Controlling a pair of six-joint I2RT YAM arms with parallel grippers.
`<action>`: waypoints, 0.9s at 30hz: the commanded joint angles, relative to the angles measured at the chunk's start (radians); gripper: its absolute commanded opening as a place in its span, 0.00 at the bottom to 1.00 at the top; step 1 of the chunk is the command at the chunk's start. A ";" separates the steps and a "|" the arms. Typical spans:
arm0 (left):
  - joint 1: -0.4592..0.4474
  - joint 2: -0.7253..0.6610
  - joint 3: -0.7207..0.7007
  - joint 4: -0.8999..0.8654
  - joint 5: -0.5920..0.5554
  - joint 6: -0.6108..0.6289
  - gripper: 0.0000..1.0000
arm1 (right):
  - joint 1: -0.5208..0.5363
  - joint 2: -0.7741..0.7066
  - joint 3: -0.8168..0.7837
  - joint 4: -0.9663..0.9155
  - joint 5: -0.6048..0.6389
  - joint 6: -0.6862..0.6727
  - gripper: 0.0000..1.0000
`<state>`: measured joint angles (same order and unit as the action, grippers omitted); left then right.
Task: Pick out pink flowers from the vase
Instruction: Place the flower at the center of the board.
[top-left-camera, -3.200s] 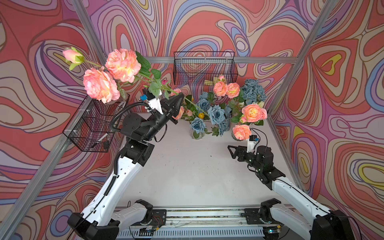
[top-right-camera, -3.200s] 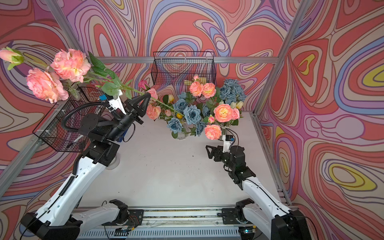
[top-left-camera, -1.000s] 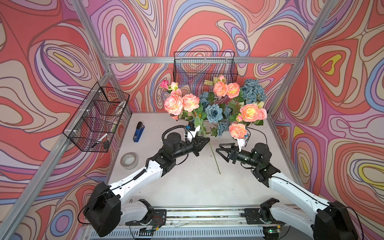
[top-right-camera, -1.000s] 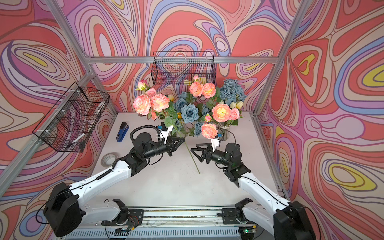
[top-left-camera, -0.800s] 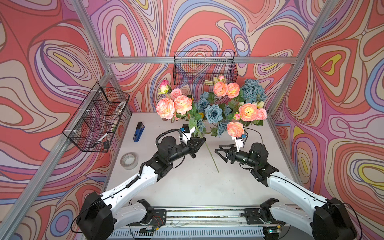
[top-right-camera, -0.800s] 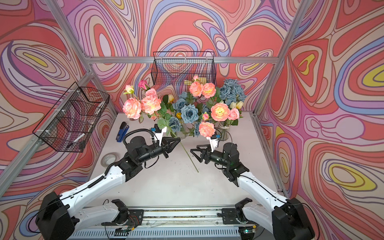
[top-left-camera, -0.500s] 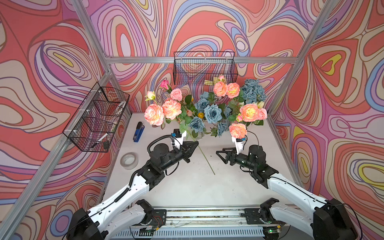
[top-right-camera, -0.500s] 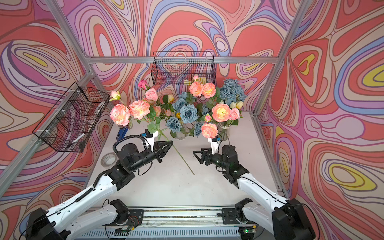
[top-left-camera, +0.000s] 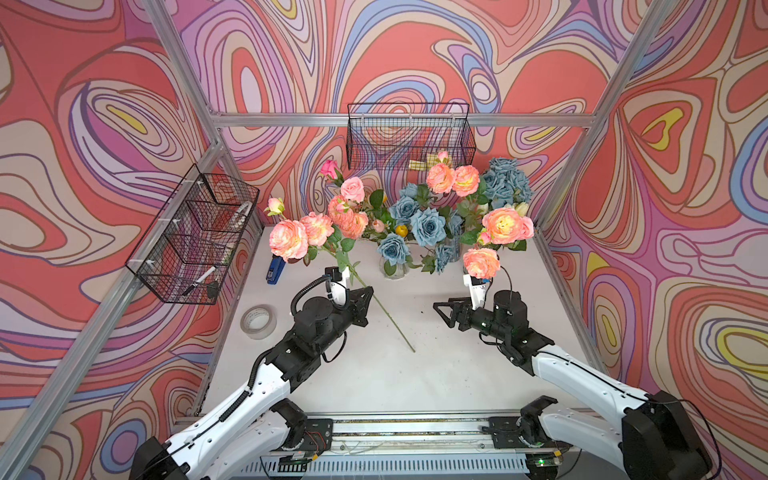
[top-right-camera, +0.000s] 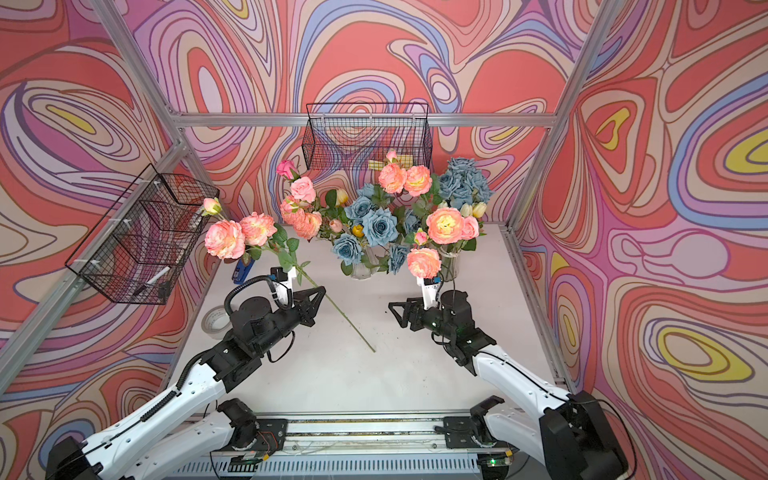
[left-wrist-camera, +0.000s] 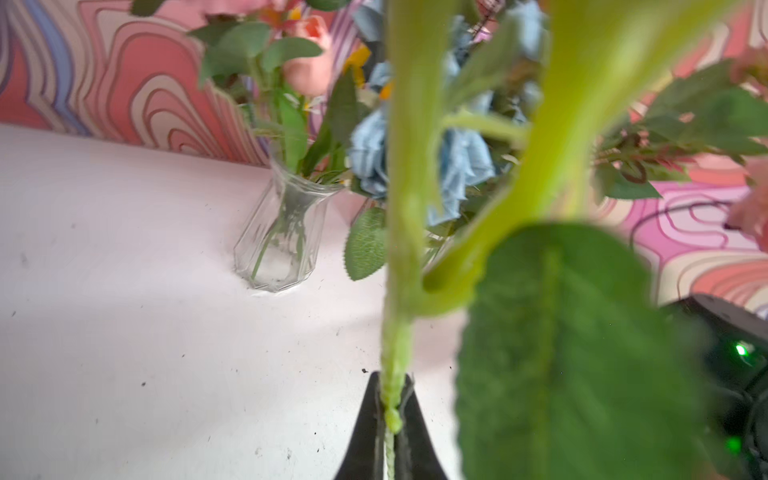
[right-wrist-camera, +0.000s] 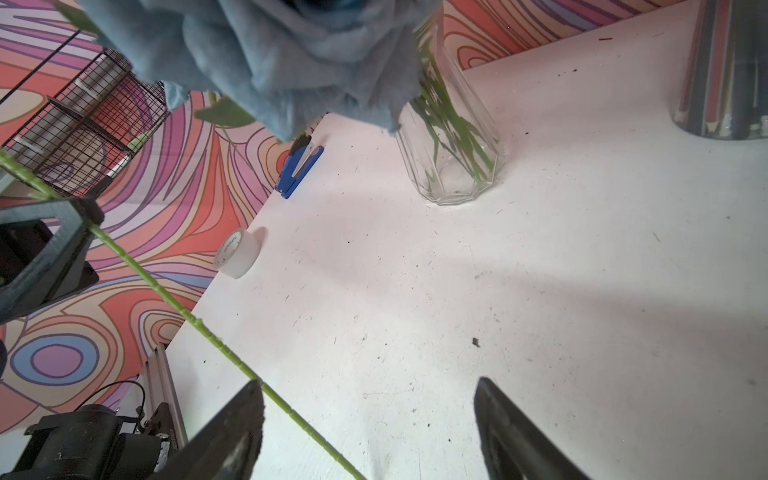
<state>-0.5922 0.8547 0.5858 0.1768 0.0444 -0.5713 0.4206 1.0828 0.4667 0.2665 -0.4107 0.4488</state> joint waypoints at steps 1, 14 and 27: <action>0.064 0.032 0.041 -0.054 0.021 -0.168 0.00 | 0.004 0.014 -0.007 -0.003 0.018 -0.021 0.81; 0.148 0.238 0.070 -0.124 0.012 -0.403 0.00 | 0.003 0.047 -0.008 0.000 0.031 -0.024 0.81; 0.242 0.551 0.215 -0.228 0.113 -0.580 0.00 | 0.004 0.106 -0.004 0.016 0.135 -0.011 0.83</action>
<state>-0.3679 1.3590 0.7715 -0.0063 0.1207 -1.0885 0.4206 1.1866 0.4656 0.2760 -0.3298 0.4427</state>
